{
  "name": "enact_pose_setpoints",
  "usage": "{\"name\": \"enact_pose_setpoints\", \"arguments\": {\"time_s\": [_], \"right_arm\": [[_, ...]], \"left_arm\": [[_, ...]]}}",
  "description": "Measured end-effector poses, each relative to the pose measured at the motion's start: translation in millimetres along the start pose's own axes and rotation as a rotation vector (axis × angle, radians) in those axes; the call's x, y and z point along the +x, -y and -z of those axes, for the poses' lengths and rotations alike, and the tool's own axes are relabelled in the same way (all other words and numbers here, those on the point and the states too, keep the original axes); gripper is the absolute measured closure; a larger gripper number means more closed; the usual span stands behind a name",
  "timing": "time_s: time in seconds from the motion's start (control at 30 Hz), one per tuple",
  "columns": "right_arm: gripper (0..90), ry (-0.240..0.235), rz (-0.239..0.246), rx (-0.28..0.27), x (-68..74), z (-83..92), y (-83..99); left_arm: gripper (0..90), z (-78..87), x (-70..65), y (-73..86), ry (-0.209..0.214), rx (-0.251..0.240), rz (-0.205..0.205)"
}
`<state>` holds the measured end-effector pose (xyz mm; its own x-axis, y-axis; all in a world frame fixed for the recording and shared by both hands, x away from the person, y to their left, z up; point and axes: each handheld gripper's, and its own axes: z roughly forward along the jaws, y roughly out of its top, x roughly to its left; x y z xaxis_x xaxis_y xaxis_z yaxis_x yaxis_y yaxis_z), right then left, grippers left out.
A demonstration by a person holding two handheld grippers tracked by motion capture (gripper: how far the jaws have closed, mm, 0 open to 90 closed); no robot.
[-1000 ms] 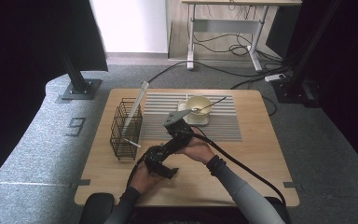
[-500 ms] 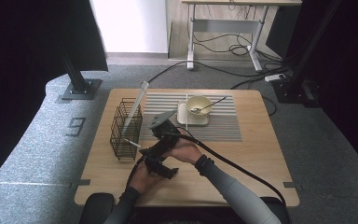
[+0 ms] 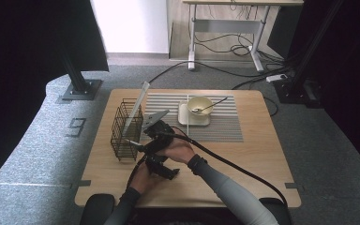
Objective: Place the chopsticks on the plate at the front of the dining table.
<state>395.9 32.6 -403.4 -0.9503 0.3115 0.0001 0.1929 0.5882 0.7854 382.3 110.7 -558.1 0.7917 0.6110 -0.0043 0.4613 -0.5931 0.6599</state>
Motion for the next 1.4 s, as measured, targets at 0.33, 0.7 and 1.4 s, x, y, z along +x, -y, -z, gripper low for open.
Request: {"name": "enact_pose_setpoints", "arguments": {"time_s": [0.33,0.7,1.4], "right_arm": [[59.5,0.040,-0.033,-0.033,-11.9,4.2,-1.7],[81.6,0.132,0.023,-0.079,-14.0,0.5,-2.1],[82.4,0.046,-0.003,-0.114,-19.8,39.8,-11.3]], "left_arm": [[0.0,0.2,-0.1,-0.1,0.003,0.003,0.003],[0.0,0.3,0.4,-0.1,0.005,0.004,-0.003],[0.0,0.2,0.0,0.0,0.001,0.003,0.000]]}}
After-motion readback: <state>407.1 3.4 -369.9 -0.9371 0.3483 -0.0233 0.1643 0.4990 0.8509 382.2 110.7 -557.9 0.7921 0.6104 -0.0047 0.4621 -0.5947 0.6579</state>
